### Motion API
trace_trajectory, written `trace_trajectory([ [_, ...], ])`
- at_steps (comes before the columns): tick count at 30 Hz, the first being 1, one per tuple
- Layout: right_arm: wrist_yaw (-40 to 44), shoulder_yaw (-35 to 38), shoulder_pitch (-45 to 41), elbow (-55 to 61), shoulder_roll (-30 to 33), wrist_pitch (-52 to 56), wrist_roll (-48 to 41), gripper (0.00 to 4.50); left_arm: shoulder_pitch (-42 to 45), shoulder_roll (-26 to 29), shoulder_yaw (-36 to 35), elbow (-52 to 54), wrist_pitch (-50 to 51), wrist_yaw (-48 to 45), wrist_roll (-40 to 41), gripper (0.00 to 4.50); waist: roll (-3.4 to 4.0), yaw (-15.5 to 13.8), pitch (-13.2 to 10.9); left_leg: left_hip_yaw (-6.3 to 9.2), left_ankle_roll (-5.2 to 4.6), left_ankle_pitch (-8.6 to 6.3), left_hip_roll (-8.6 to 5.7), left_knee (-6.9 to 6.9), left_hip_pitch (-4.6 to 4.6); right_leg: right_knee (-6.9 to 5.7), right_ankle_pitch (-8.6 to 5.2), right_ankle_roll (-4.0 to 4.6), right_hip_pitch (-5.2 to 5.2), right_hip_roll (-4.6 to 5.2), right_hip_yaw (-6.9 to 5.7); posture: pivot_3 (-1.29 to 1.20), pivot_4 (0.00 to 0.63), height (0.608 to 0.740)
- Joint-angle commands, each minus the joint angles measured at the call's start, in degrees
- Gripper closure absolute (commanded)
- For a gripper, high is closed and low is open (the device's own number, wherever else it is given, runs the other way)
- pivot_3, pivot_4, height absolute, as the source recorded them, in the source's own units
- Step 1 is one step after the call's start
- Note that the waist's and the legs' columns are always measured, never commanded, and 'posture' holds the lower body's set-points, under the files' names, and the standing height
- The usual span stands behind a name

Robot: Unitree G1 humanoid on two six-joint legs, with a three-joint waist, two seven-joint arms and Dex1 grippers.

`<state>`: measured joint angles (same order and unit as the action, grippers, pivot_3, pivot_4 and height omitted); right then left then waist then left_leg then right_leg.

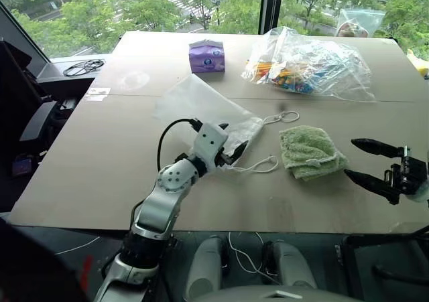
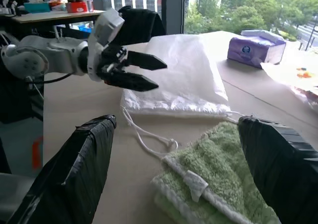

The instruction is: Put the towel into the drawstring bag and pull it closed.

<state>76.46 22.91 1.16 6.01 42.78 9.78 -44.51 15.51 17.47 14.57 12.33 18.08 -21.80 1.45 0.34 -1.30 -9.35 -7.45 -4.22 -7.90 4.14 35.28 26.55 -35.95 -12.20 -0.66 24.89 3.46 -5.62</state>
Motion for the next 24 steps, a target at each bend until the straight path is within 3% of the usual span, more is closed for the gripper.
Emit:
trace_trajectory([
  [1, 0.38, 2.07, 0.57, 1.10, 0.48, 0.11, -0.93, 0.30, 0.73, -1.70, 2.60, -2.96, -1.88, 5.03, -6.66, 0.76, 0.00, 0.00, 0.00, 0.00, 0.00, 0.00, 0.00, 0.00, 0.00, 0.00, 0.00, 0.00, 0.00, 0.00, 0.01, 0.00, 0.150, 0.738],
  [10, 0.44, 2.53, 1.63, 1.18, 0.09, -0.24, -0.77, 0.30, 2.59, -12.09, 6.79, -7.39, 2.17, 12.28, -13.49, 0.76, -0.01, -0.33, -0.01, 0.01, -0.05, -0.03, -0.02, 0.03, 0.00, 0.00, 0.00, 0.00, -0.01, 0.04, 0.00, 0.00, 0.150, 0.738],
  [23, 1.05, 4.68, 2.87, 0.94, 0.95, 0.45, -0.80, 0.30, -1.08, -11.42, 6.45, -4.48, 6.19, 15.30, -19.77, 0.76, -0.01, -0.29, 0.00, 0.10, -0.05, -0.03, -0.01, 0.10, 0.00, -0.01, 0.00, 0.00, -0.04, -0.02, 0.00, 0.00, 0.150, 0.738],
  [24, 1.12, 4.67, 2.94, 0.84, 0.81, 0.31, -0.68, 0.30, -1.32, -11.35, 6.41, -4.26, 6.21, 15.19, -19.80, 1.00, -0.01, -0.29, 0.00, 0.10, -0.05, -0.03, -0.01, 0.10, 0.00, -0.01, 0.00, -0.01, -0.04, -0.02, -0.01, 0.00, 0.150, 0.738],
])
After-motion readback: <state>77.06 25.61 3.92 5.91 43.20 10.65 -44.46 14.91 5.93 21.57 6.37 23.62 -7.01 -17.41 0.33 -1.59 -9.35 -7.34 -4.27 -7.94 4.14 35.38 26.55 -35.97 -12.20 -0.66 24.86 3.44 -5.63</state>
